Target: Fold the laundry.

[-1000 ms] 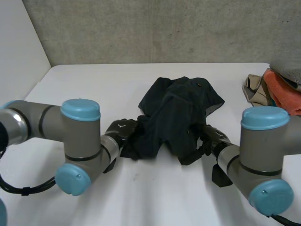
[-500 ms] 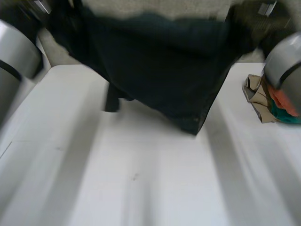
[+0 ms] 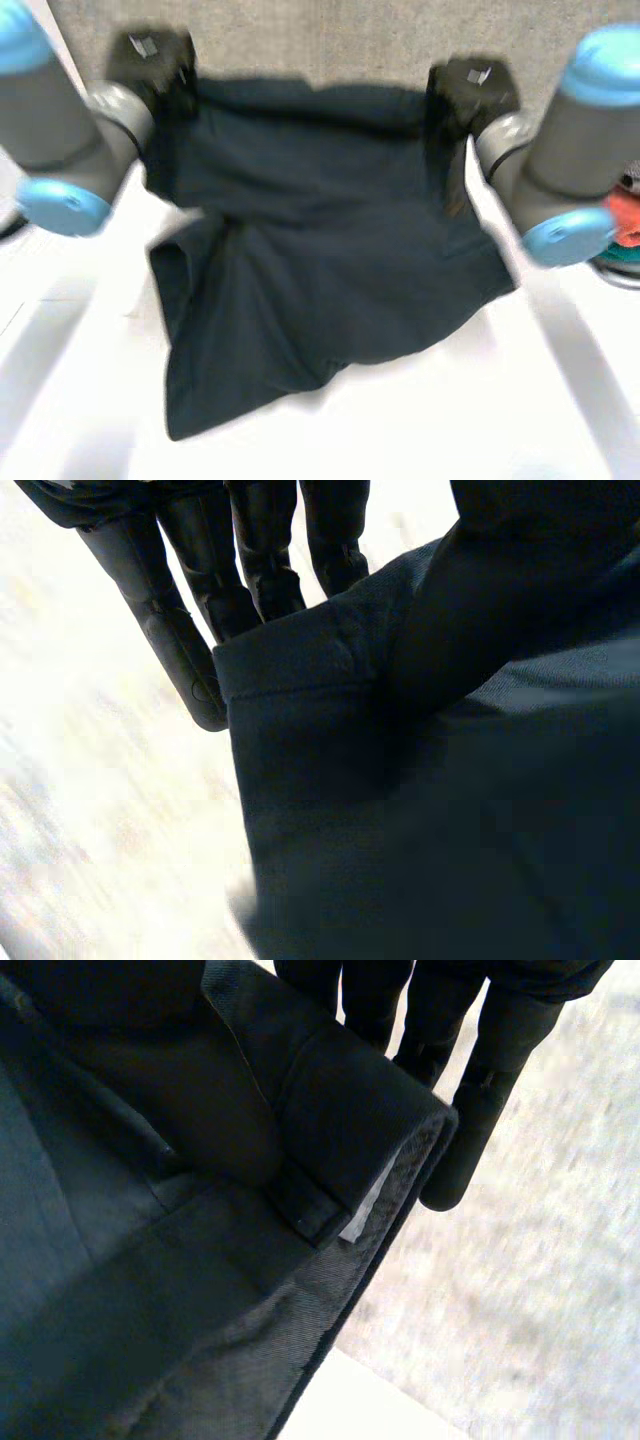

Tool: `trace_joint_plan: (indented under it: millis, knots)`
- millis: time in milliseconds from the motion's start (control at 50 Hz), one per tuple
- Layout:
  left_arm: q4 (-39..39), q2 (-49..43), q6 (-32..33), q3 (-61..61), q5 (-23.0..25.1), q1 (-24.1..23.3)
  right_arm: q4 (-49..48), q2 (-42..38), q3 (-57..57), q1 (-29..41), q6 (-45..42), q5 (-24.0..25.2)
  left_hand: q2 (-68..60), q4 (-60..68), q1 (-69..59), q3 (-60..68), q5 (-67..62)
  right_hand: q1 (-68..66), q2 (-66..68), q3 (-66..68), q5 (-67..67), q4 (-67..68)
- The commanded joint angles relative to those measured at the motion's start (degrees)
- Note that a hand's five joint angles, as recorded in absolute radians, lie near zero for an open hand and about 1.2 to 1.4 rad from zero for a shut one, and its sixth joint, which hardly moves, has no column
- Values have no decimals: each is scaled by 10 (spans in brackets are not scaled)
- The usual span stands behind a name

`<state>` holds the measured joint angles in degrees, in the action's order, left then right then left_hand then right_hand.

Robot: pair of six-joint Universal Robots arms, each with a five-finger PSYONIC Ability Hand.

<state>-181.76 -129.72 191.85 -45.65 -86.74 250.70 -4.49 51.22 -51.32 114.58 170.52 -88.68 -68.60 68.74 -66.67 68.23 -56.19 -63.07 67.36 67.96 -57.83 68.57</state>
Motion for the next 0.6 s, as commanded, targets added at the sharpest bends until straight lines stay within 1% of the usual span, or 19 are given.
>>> trace_joint_plan:
  millis: [20, 40, 60, 80, 100, 120, 180, 220, 280, 300, 360, 380, 400, 440, 460, 480, 520, 540, 600]
  knots:
    - [-93, -142, 1, 9, 39, 1, -132, -141, 23, 8, -19, -59, 63, -64, 44, -59, 39, 117, -160, -166, 164, -172]
    - [-109, -158, -2, 20, 42, 0, -154, -171, 47, 7, -36, -74, 379, -380, 360, -375, 355, 531, -574, -580, 578, -586]
    - [-114, -162, -4, 25, 42, 0, -162, -184, 61, 6, -48, -81, 527, -528, 508, -523, 503, 531, -574, -580, 578, -586]
    - [-117, -161, -6, 28, 39, 0, -166, -195, 74, 4, -62, -88, 586, -587, 567, -582, 562, 531, -574, -580, 578, -586]
    - [-119, -158, -8, 29, 33, 0, -165, -204, 87, 1, -76, -93, 586, -587, 567, -582, 562, 531, -574, -580, 578, -586]
    - [-123, -145, -14, 30, 18, 4, -157, -206, 103, -8, -101, -96, 586, -587, 567, -582, 562, 531, -574, -580, 578, -586]
    - [-121, -95, -24, 17, -18, 7, -120, -183, 110, -17, -102, -83, 586, -587, 567, -582, 562, 531, -574, -580, 578, -586]
    - [-117, -45, -24, -10, -36, 4, -95, -141, 97, -23, -99, -66, 586, -587, 567, -582, 562, 531, -574, -580, 578, -586]
    - [-107, 12, -24, -54, -46, 0, -73, -87, 64, -28, -105, -42, 586, -587, 567, -582, 562, 531, -574, -580, 578, -586]
    - [-96, 51, -23, -90, -45, -3, -57, -49, 37, -30, -113, -19, 586, -587, 567, -582, 562, 531, -574, -580, 578, -586]
    - [-64, 114, -20, -149, -36, -11, -28, 12, -12, -33, -140, 21, 586, -587, 567, -582, 562, 531, -574, -580, 578, -586]
    - [-35, 152, -17, -191, -25, -17, -5, 54, -48, -35, -158, 45, 586, -587, 567, -582, 562, 531, -574, -580, 578, -586]
    - [-18, 171, -15, -212, -18, -21, 7, 74, -66, -36, -169, 58, 583, -584, 563, -579, 558, 531, -574, -580, 578, -586]
    - [17, 206, -10, -254, -2, -27, 37, 113, -100, -38, -192, 78, 542, -543, 523, -538, 518, 531, -574, -580, 578, -586]
    - [53, 238, -7, -295, 15, -32, 71, 148, -134, -39, -215, 101, 470, -472, 451, -467, 446, 531, -574, -580, 578, -586]
    - [72, 253, -5, -318, 23, -34, 88, 164, -151, -41, -228, 111, 431, -433, 412, -427, 407, 531, -574, -580, 578, -586]
    - [108, 281, -2, -362, 36, -40, 128, 194, -185, -45, -252, 131, 406, -407, 386, -402, 381, 517, -560, -566, 565, -572]
    - [141, 306, 2, -404, 48, -45, 173, 221, -217, -52, -278, 151, 389, -390, 370, -385, 365, 487, -530, -536, 535, -542]
    - [183, 334, 12, -464, 62, -53, 243, 247, -264, -70, -319, 185, 352, -353, 333, -348, 328, 423, -466, -472, 471, -478]
